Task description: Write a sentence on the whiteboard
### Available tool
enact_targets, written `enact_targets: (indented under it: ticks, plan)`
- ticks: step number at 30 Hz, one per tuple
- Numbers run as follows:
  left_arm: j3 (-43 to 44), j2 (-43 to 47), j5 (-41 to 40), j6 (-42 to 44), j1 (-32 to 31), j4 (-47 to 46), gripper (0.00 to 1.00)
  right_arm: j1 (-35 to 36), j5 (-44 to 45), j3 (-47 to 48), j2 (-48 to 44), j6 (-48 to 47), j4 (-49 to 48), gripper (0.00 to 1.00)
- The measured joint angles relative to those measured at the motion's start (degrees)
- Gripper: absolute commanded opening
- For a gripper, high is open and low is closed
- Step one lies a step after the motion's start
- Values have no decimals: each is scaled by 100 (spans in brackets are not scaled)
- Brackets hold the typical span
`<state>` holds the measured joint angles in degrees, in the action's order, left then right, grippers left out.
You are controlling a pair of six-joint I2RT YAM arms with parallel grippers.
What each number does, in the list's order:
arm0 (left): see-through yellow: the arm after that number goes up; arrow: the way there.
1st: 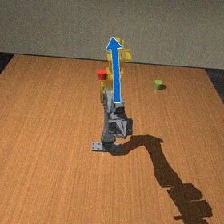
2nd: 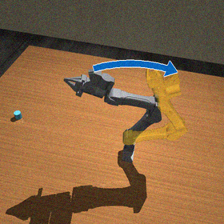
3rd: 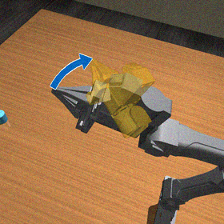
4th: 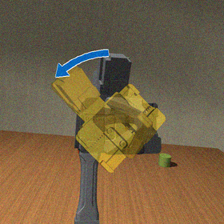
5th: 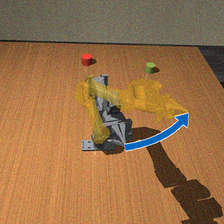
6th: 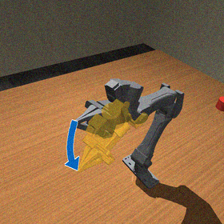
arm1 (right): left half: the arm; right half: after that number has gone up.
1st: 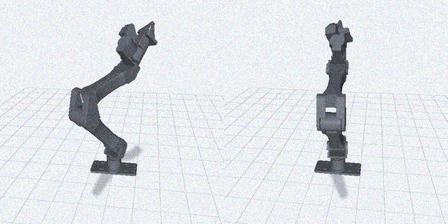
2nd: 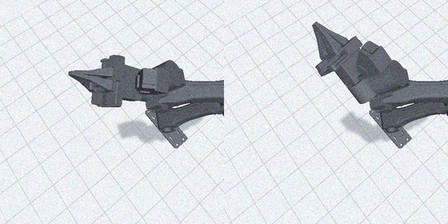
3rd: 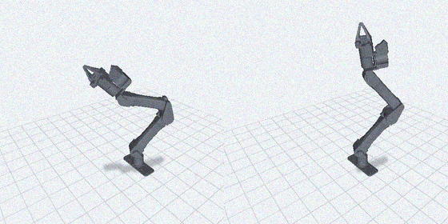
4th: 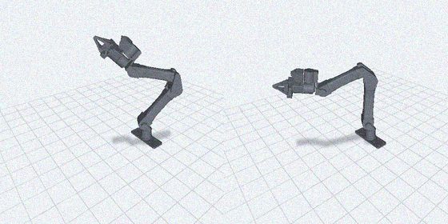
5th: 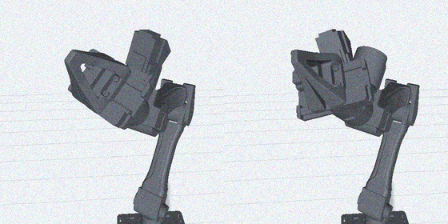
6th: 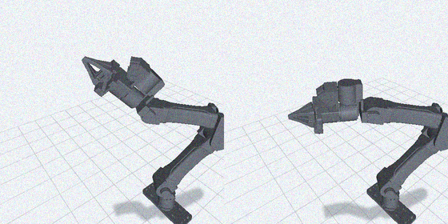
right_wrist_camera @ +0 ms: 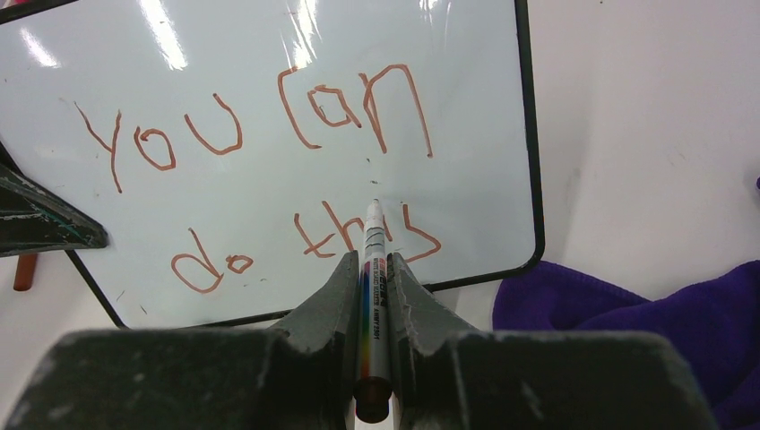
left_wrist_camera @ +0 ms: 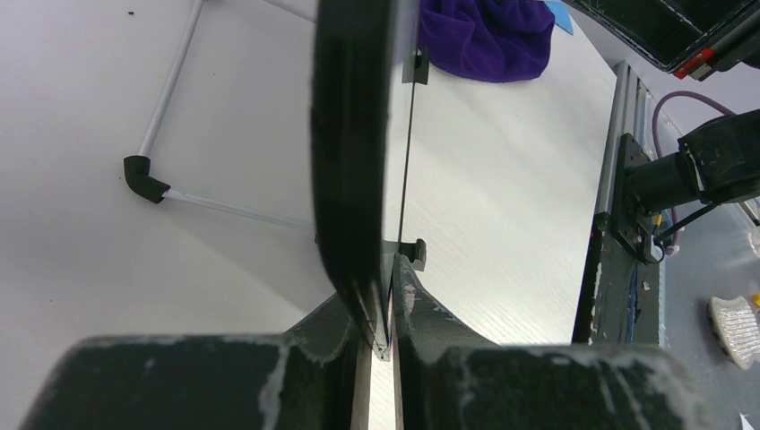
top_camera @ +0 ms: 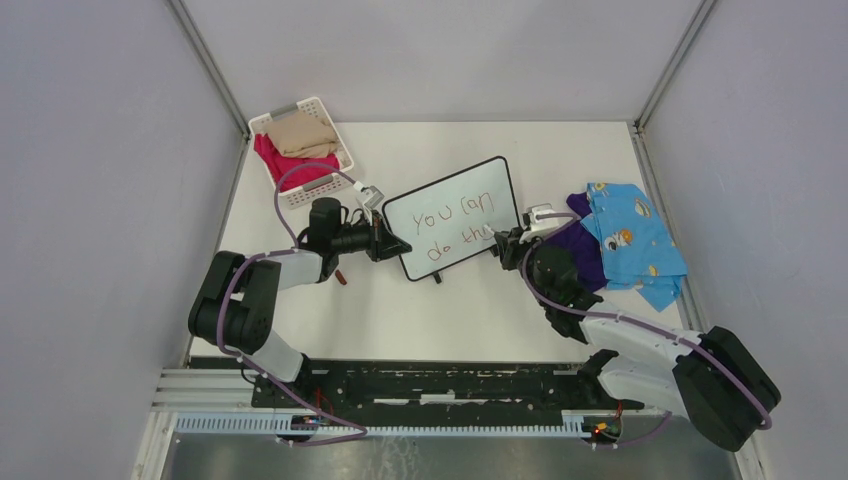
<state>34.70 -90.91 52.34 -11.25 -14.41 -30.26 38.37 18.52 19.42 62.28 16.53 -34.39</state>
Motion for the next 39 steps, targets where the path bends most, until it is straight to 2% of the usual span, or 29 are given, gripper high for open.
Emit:
enact_targets:
  ticks: [27,39]
  plan:
    - [11,0,-39,0,-26,9,2,-151,-35,39,361,114,-260,0]
    - [28,-2,-68,0,-39,44,2,-181,341,-310,-826,105,39,0]
